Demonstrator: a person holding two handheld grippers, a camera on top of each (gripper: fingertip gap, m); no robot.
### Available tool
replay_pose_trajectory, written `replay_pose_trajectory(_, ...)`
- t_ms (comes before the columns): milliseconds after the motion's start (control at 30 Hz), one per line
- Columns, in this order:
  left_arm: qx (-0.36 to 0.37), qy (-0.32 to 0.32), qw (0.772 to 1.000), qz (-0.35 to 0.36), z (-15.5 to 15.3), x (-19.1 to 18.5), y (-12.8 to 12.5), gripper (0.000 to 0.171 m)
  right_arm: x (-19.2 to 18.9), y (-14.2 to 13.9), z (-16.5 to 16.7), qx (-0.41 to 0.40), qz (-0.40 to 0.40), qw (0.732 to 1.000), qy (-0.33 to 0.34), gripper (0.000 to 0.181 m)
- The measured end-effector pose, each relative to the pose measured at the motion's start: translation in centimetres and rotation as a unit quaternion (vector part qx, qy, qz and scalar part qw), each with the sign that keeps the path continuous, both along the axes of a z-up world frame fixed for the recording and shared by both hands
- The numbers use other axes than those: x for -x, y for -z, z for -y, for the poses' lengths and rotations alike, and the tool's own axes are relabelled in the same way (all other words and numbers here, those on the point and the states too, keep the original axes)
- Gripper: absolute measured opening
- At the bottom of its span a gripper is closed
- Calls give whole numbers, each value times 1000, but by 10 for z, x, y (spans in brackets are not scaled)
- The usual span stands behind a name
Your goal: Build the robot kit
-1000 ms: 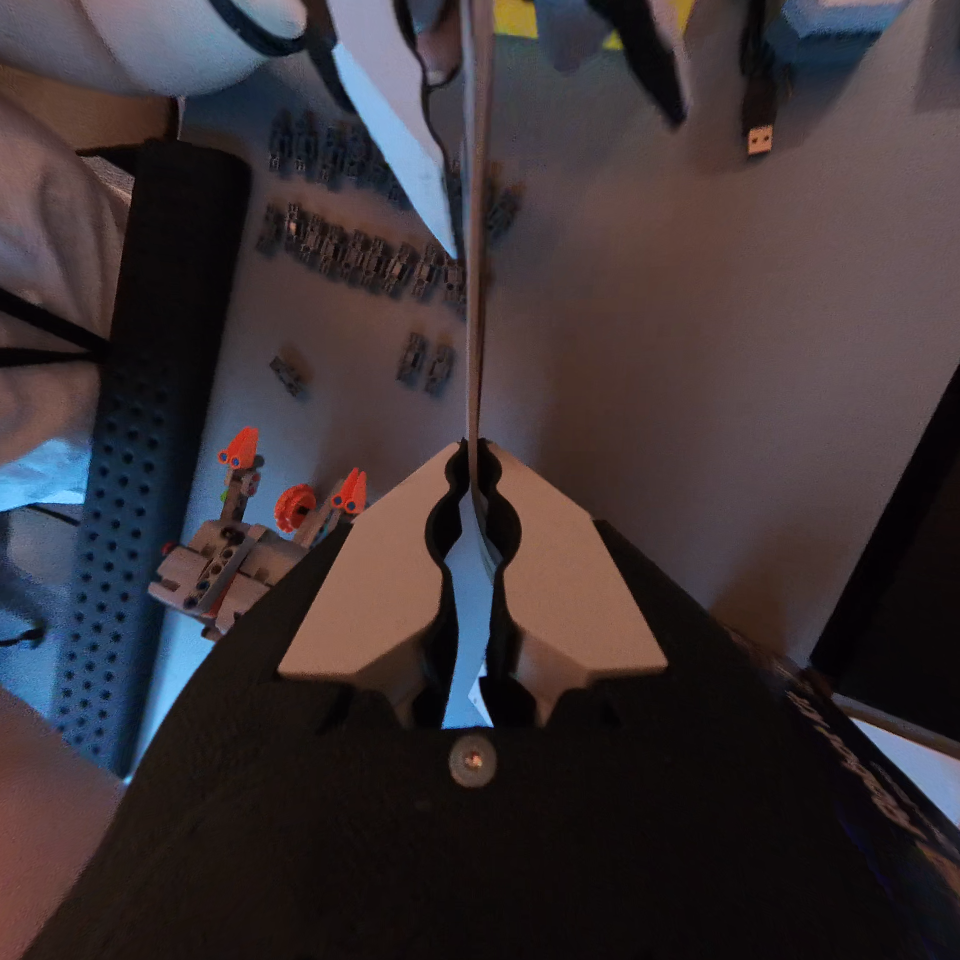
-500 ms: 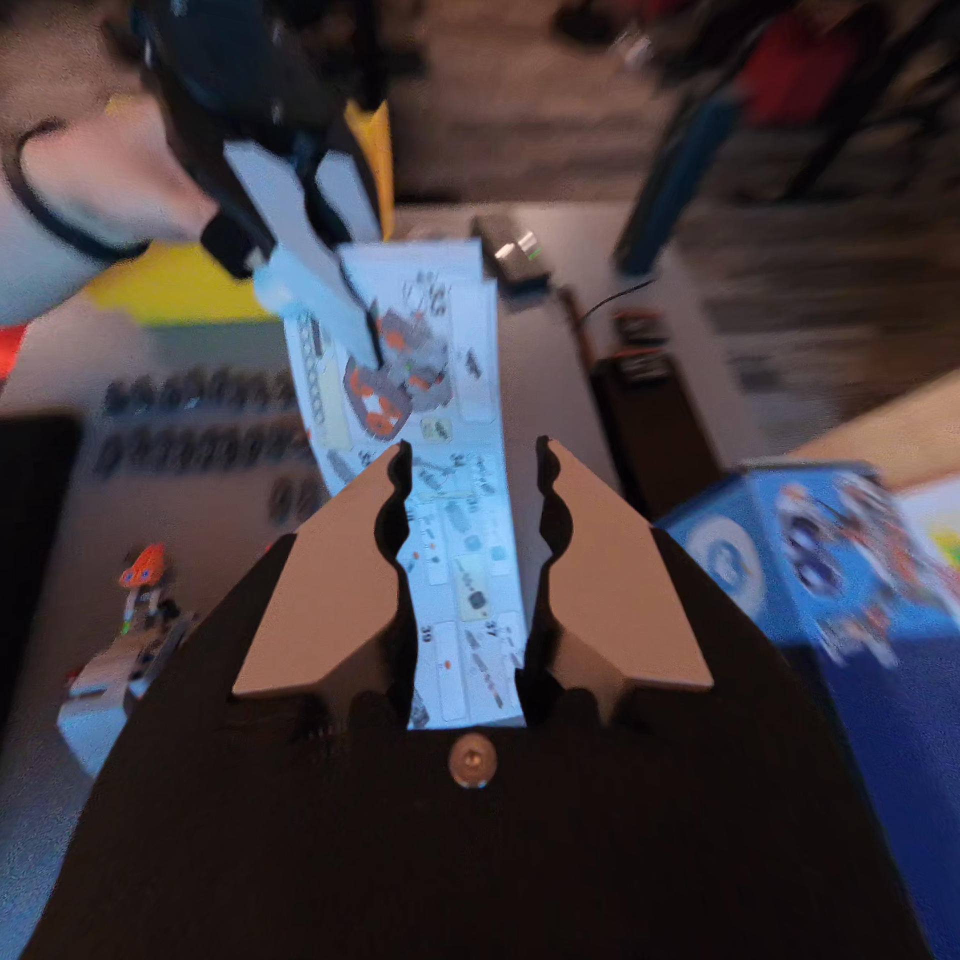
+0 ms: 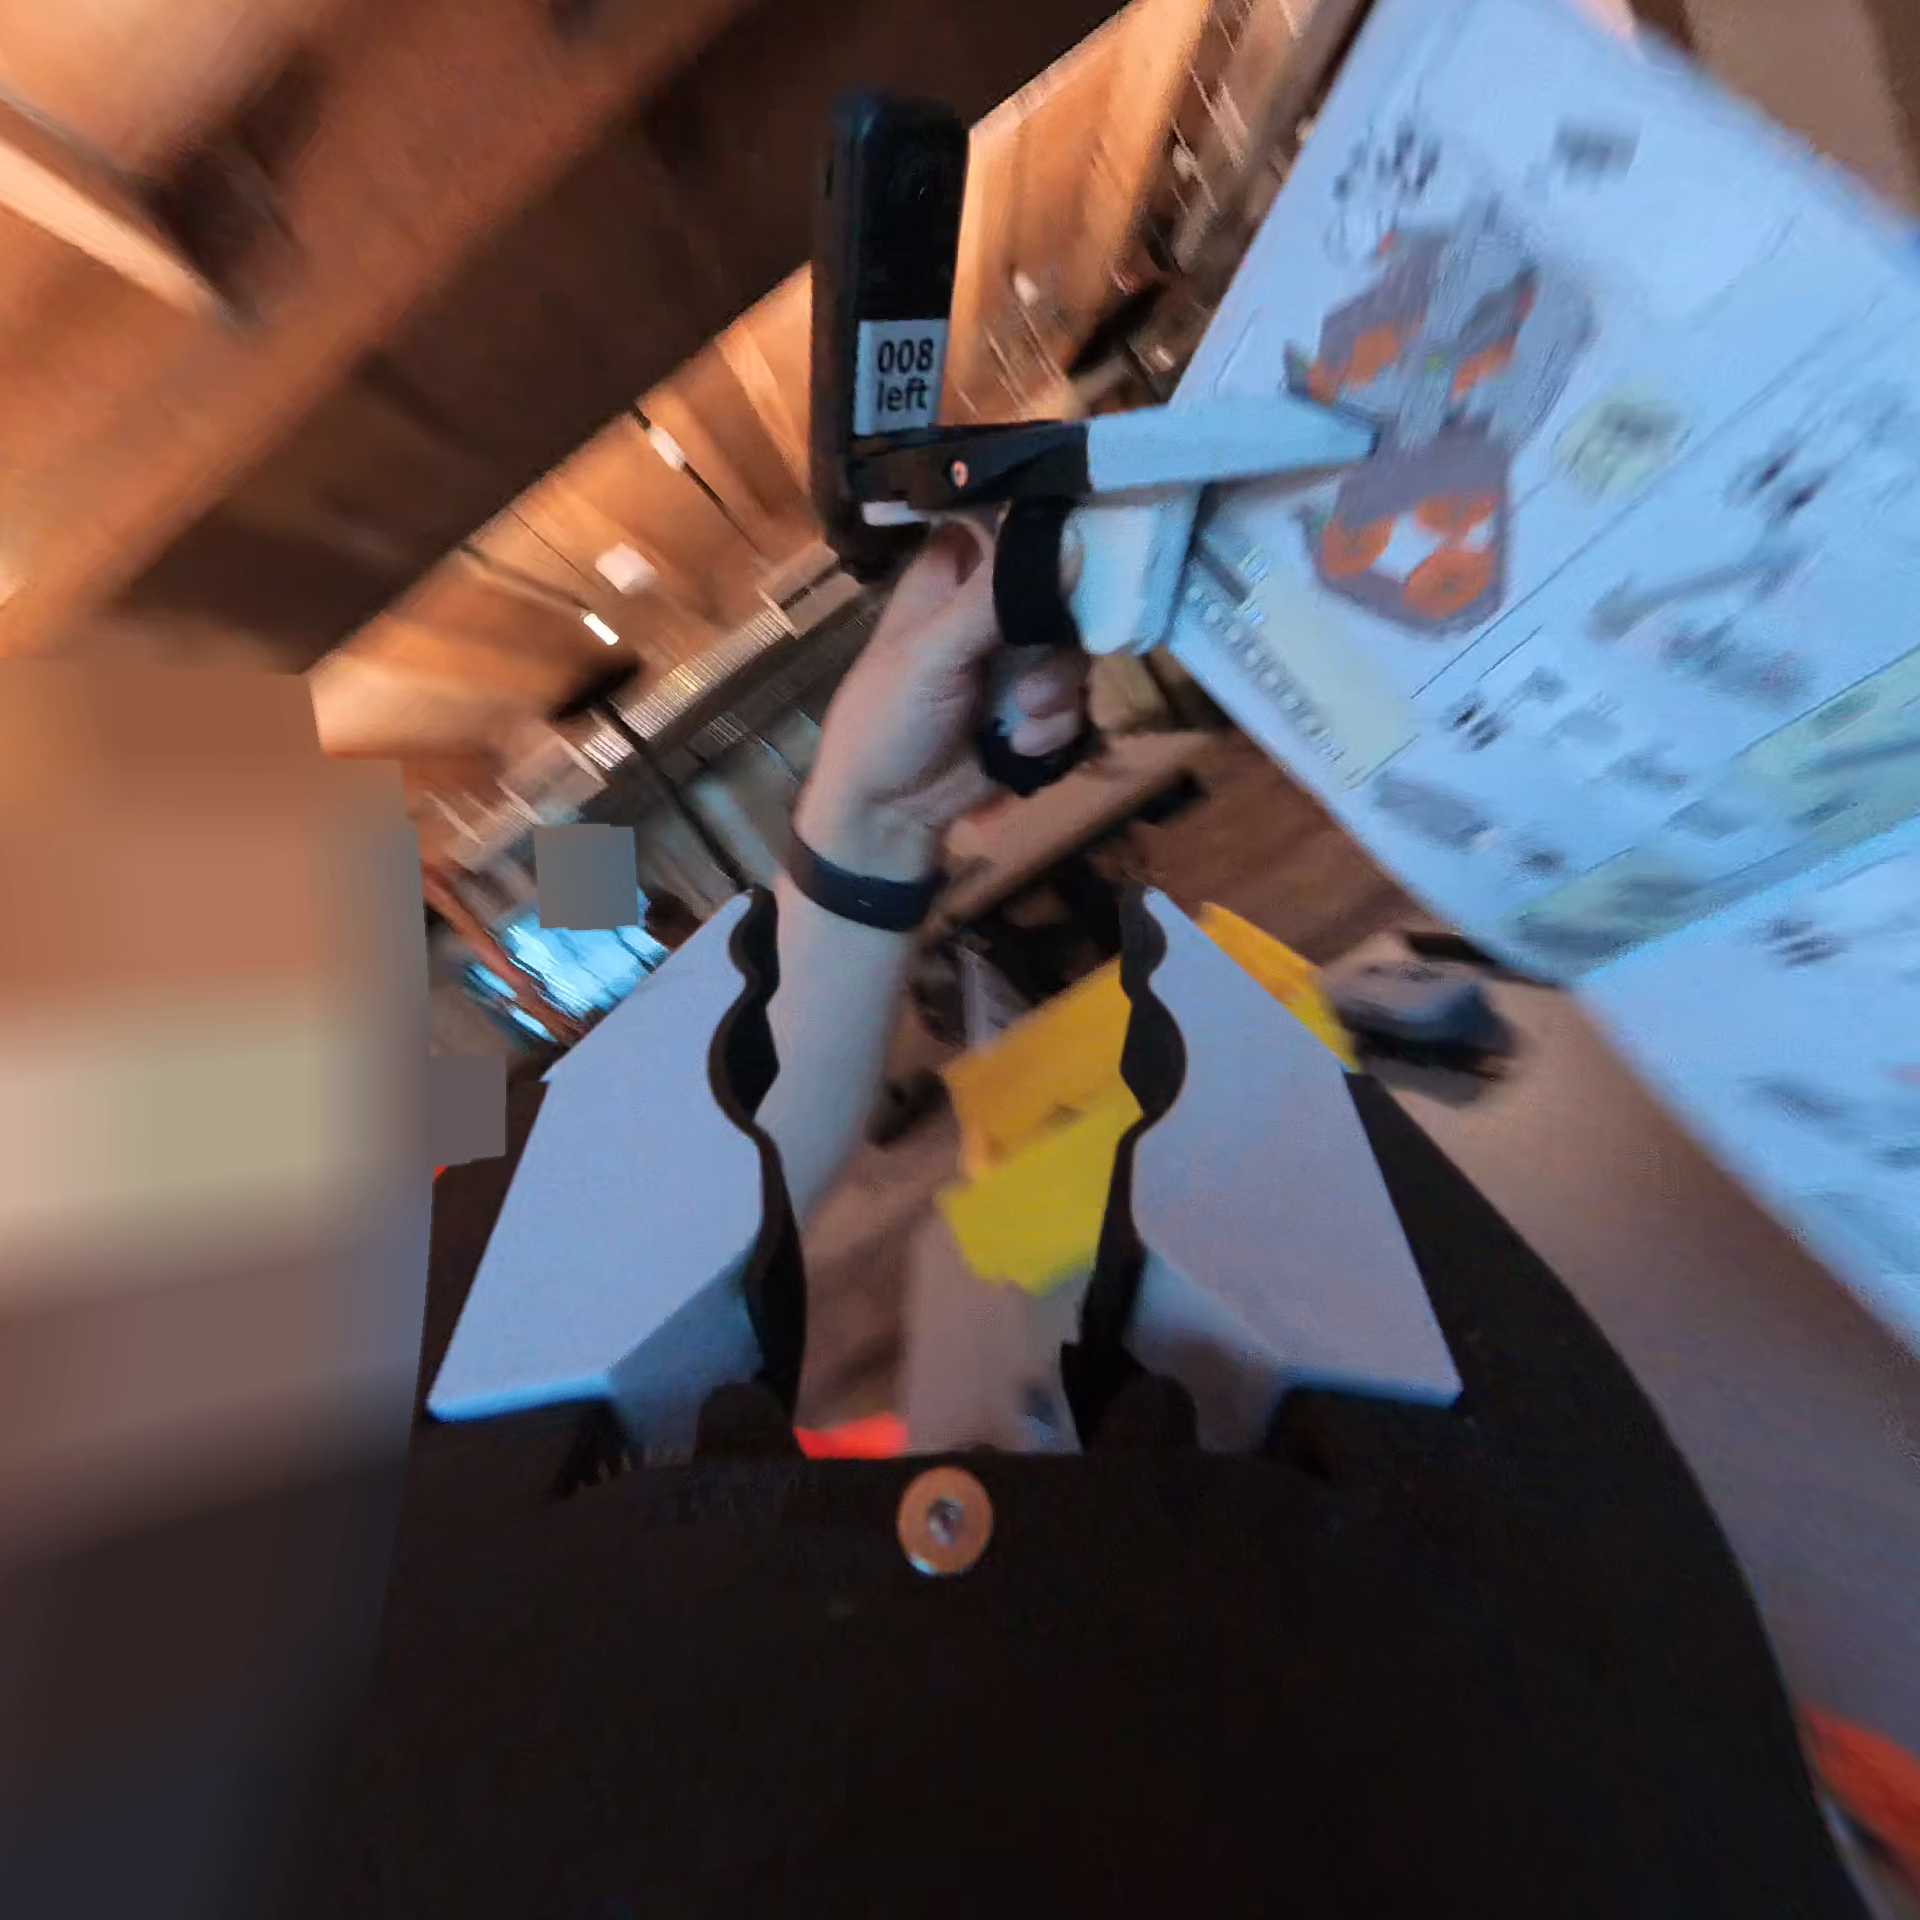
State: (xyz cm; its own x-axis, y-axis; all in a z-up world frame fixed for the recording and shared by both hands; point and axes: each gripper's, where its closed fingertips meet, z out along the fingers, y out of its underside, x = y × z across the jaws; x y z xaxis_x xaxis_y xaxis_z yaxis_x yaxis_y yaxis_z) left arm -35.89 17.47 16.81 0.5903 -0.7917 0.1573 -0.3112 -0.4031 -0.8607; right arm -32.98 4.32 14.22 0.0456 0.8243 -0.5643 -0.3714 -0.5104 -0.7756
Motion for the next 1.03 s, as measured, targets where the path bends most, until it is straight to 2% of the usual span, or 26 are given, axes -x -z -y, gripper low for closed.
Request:
replay_pose_trajectory(67, -20, 10, 1000, 3, 7, -17, -33, 0, 4, -19, 2, 31, -81, 996, -4, 65)
replay_pose_trajectory(167, -62, 21, 998, 0, 20, -40, -83, 1, 8, -39, -13, 65, -169, 983, 20, 74)
replay_pose_trajectory(300, -119, 38, 992, 17, 46, -68, -148, 0, -3, -68, -40, 118, -313, 942, 15, 80)
replay_pose_trajectory(400, -168, 50, 984, 38, 67, -80, -186, 0, -29, -93, -53, 120, -421, 899, 5, 85)
replay_pose_trajectory(500, -192, 63, 976, 80, 87, -85, -208, 0, -67, -113, -64, 82, -471, 877, 53, 90)
replay_pose_trajectory(567, -194, 75, 972, 109, 97, -85, -212, 0, -90, -126, -67, 53, -485, 868, 89, 92)
replay_pose_trajectory(667, -187, 99, 961, 177, 111, -81, -210, 0, -105, -141, -63, 34, -473, 875, 101, 81)
replay_pose_trajectory(700, -182, 106, 955, 210, 115, -78, -210, 0, -110, -144, -58, 24, -477, 873, 96, 65)
replay_pose_trajectory(833, -126, 128, 931, 319, 127, -62, -194, 0, -123, -135, -33, -27, -449, 886, 114, 28)
replay_pose_trajectory(900, -93, 143, 921, 350, 128, -54, -180, 0, -130, -130, -19, -50, -447, 886, 109, 9)
replay_pose_trajectory(1000, -82, 157, 905, 387, 129, -46, -160, 0, -139, -130, -3, -76, -448, 885, 103, 22)
replay_pose_trajectory(1033, -90, 175, 895, 401, 136, -43, -157, 0, -136, -128, -1, -86, -430, 892, 110, 16)
